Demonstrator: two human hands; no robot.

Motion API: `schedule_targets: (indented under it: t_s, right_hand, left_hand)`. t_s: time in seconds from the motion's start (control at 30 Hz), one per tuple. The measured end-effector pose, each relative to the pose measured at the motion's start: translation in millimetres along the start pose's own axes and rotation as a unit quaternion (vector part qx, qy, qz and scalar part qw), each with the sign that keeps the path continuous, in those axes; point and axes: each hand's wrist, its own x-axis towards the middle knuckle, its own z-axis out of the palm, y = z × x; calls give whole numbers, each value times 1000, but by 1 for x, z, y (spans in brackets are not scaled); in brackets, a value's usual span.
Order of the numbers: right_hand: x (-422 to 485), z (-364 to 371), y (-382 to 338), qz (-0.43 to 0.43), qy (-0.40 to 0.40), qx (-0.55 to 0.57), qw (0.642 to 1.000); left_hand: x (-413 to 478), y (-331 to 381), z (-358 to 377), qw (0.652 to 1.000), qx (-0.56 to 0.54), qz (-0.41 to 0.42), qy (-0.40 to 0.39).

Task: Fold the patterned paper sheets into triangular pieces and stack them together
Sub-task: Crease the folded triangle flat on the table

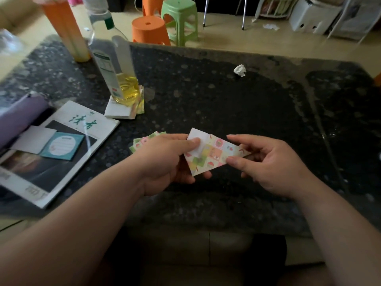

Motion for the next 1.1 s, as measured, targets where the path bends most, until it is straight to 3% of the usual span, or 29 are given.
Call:
schedule_targets:
  t_s: [0.6,0.77,1.1]
  right_hand:
    - [0,5,5,-106,-25,-39,993]
    - [1,6,5,-74,-73,-48,993]
    - [0,5,4,-59,-30,-100,993]
  left_hand:
    - [18,-6,3,995,-84,-49,21]
    - [26,-9,4,991,-117,-49,34]
    - [30,-15,10,976,-167,-18,138]
